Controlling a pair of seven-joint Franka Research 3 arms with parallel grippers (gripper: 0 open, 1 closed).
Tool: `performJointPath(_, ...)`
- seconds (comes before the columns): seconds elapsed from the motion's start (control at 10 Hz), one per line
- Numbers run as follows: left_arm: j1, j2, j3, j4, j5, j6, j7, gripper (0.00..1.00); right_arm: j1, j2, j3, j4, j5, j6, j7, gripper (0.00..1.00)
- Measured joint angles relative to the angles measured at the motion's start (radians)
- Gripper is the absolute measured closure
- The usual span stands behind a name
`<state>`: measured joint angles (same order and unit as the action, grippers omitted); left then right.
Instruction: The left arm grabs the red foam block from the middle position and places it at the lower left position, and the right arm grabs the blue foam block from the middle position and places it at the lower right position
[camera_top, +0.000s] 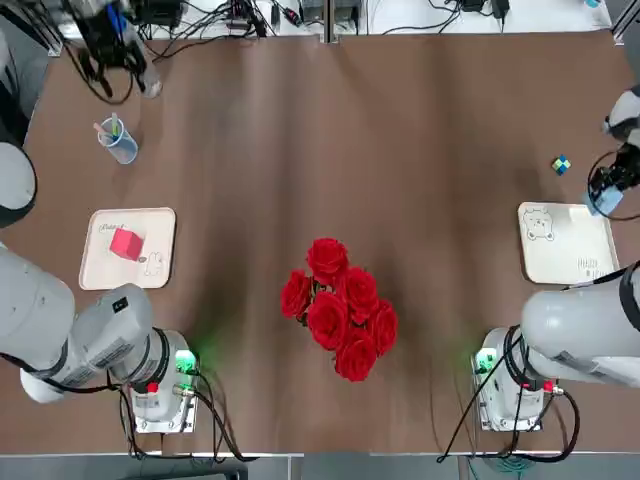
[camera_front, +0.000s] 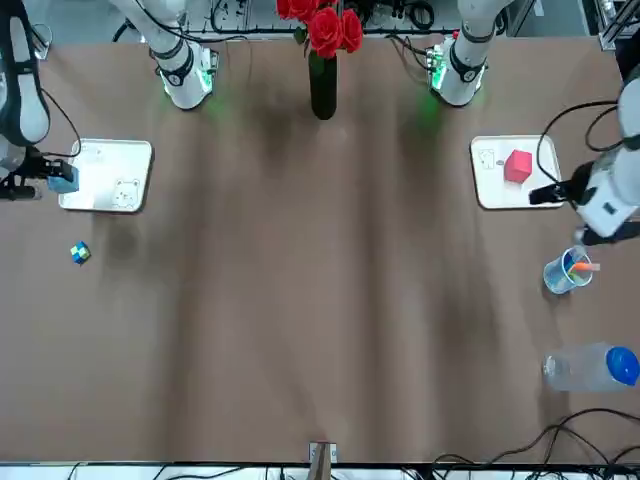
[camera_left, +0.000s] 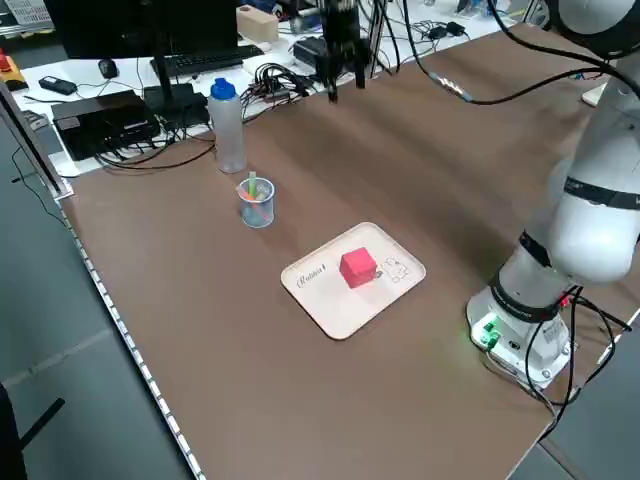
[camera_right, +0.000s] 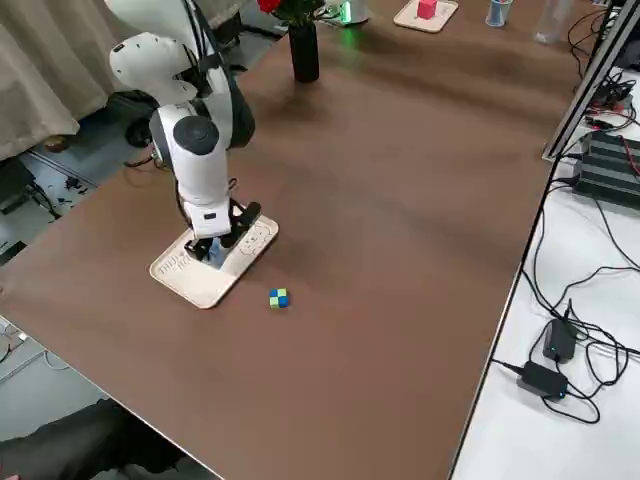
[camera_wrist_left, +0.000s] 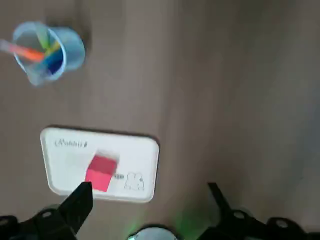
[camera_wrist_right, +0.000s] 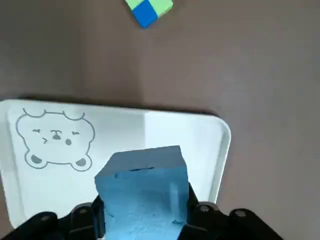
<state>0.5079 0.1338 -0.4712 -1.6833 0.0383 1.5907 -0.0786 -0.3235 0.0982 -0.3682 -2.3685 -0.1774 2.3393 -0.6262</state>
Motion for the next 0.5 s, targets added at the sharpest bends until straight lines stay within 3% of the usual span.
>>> performJointPath(0.2,-0.037,0.027,-0.001,0.115,0.000,-0.002,-0.018,0.00,-0.035,0.000,0.000,-0.062,-0.001,0.078,-0.046,0.42)
performJointPath(0.5,-0.120,0.008,0.023,0.195,0.000,-0.017,-0.036,0.00,-0.063,0.001,0.001,-0.109,-0.003,0.162,-0.095,0.42)
